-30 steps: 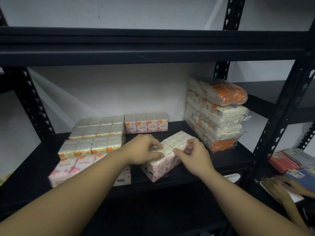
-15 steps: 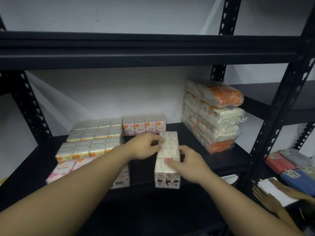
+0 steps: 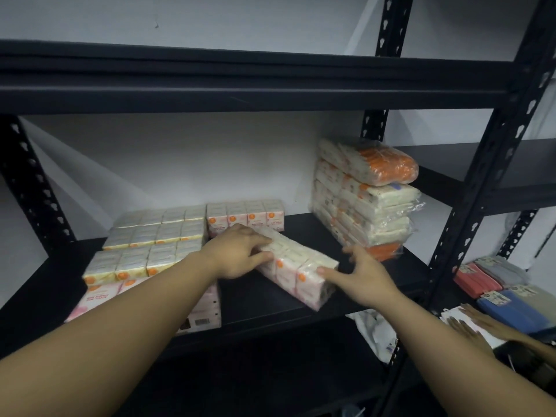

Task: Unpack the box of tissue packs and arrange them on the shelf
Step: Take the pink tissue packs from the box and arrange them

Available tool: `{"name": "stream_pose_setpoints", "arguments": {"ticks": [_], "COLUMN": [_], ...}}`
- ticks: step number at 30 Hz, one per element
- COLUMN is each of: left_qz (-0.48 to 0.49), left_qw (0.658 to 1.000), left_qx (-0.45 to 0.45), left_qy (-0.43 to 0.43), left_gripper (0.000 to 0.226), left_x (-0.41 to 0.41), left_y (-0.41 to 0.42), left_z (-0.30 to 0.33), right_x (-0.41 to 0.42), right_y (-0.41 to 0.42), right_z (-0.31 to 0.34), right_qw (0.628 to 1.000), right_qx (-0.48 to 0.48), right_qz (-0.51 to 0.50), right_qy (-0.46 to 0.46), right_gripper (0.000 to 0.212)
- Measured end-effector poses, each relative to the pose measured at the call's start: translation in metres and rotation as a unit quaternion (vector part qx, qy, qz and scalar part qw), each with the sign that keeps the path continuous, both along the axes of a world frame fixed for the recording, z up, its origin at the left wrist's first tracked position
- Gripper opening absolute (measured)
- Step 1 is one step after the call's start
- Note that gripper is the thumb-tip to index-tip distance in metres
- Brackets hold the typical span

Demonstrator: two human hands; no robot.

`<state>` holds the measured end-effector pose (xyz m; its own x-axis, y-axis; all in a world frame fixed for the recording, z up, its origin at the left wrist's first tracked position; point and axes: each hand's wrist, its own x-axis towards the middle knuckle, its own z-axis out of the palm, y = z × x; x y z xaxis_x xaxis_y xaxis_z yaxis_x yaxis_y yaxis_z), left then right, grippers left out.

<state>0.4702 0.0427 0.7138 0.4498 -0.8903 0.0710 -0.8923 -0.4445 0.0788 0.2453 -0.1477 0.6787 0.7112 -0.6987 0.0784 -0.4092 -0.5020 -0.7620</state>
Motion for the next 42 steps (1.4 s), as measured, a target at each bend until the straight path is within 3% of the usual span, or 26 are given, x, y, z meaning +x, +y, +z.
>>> {"name": "stream_pose_setpoints", "arguments": {"ticks": [4, 12, 16, 18, 21, 25, 28, 42], "left_qz": [0.019, 0.014, 0.018, 0.015, 0.029, 0.05, 0.076, 0.16], "left_qw": [0.998, 0.995, 0.992, 0.993, 0.993, 0.992, 0.989, 0.977], "left_qx": [-0.023, -0.09, -0.096, -0.097, -0.105, -0.104, -0.109, -0.115], "left_qy": [-0.046, 0.027, 0.077, 0.072, 0.051, 0.056, 0.058, 0.077], "left_gripper": [0.061, 0.06, 0.061, 0.062, 0.061, 0.069, 0.07, 0.067], "left_x": [-0.007, -0.012, -0.012, -0.012, -0.011, -0.007, -0.004, -0.008], "left_y": [0.019, 0.052, 0.072, 0.083, 0.101, 0.128, 0.148, 0.166], "left_z": [-0.001, -0.013, -0.014, -0.015, -0.013, -0.016, -0.022, -0.032], "right_x": [0.02, 0.073, 0.079, 0.078, 0.081, 0.097, 0.113, 0.2], "right_y": [-0.016, -0.036, -0.037, -0.028, 0.003, 0.047, 0.066, 0.066], "right_z": [0.003, 0.005, 0.005, 0.006, 0.01, 0.016, 0.011, 0.006], "right_qw": [1.0, 0.999, 0.999, 0.997, 0.987, 0.965, 0.946, 0.925], "right_qx": [-0.023, -0.042, -0.02, -0.027, -0.116, -0.225, -0.263, -0.303], "right_qz": [-0.021, -0.03, -0.042, -0.055, -0.027, 0.13, 0.183, 0.226], "right_qy": [-0.001, 0.011, -0.003, -0.051, -0.111, -0.024, 0.044, 0.04], "right_gripper": [0.073, 0.03, 0.029, 0.027, 0.031, 0.057, 0.07, 0.058]}}
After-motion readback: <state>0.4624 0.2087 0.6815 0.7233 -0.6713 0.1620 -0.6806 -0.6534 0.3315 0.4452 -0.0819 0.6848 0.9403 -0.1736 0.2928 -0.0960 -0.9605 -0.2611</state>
